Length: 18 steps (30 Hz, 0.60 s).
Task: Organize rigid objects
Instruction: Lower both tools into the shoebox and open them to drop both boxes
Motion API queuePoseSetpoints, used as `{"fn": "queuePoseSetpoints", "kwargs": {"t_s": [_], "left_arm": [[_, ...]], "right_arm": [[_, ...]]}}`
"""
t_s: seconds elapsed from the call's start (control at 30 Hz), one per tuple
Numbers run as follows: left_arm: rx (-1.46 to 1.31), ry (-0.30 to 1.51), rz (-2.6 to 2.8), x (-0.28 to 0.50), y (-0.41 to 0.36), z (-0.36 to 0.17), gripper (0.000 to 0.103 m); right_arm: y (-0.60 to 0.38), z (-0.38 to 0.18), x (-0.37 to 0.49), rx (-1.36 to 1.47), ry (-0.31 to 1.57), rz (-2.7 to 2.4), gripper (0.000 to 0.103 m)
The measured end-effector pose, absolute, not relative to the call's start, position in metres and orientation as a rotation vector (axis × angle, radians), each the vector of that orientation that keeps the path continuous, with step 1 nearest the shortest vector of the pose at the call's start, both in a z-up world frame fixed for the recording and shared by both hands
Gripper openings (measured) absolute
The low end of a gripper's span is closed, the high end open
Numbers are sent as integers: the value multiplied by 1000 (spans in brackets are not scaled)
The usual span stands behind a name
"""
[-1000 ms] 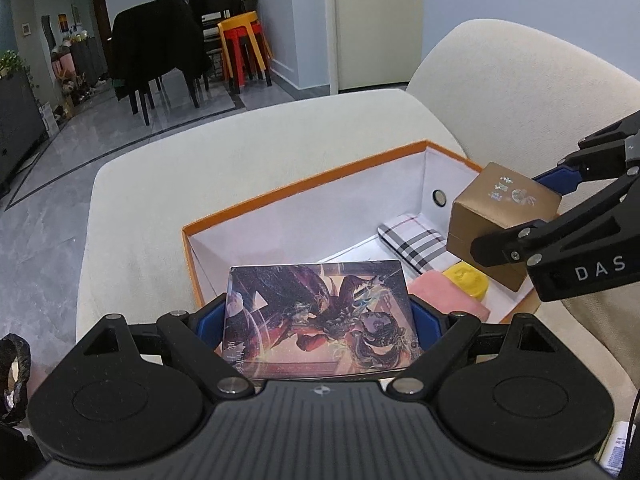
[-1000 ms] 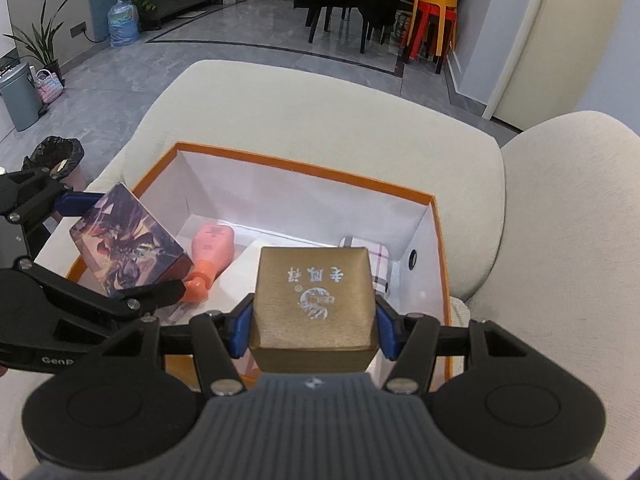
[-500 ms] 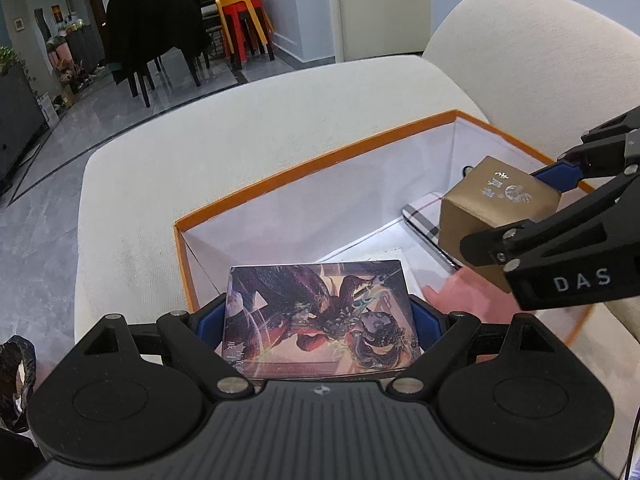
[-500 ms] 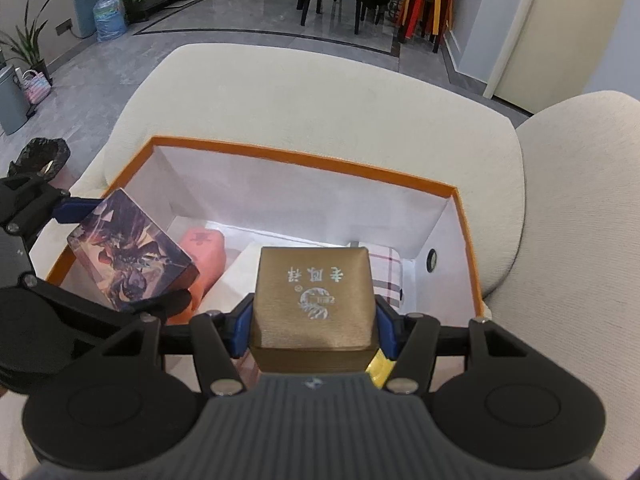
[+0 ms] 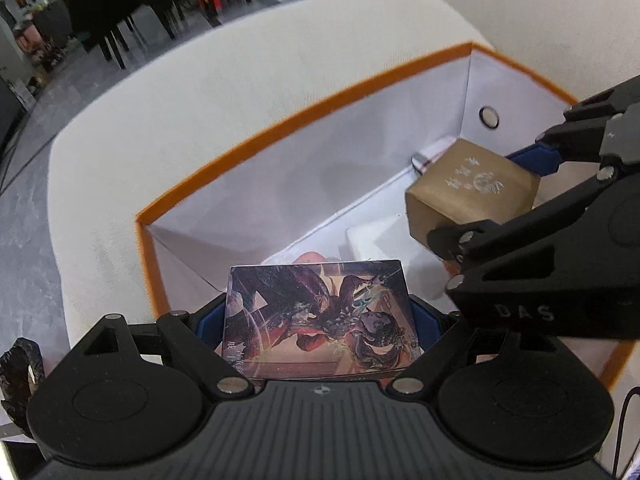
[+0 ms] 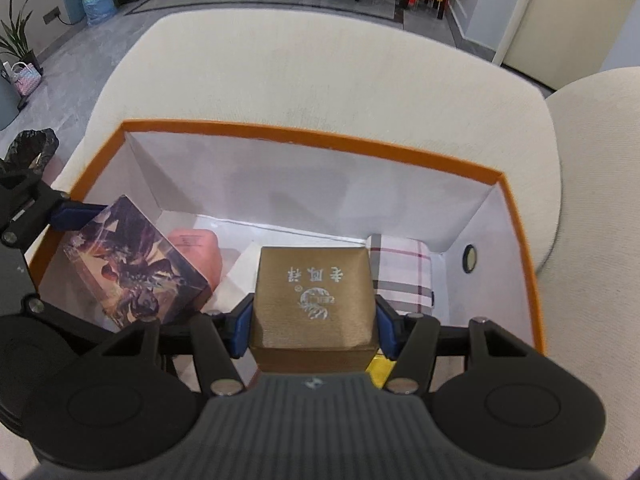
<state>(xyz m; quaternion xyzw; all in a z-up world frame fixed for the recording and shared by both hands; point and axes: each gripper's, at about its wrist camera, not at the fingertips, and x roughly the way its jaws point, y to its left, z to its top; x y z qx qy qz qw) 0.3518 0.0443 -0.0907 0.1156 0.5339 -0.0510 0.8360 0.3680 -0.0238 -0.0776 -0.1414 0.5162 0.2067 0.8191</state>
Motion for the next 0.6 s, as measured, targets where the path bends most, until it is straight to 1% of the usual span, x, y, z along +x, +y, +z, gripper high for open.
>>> {"fn": "queuePoseSetpoints", "kwargs": {"t_s": [0.3,0.53,0.6], "left_arm": [[253,1155,-92,366,44,-105,103],[262,1141,-34,368,45,-107,103],[269,1139,-22,369,46,-108,103]], "right_arm": [[-12,-90,397,-260,1154,457,59],[-5,-97,400,-240,1137,446,59],[-7,-100,401,-228,1142,439,60]]}}
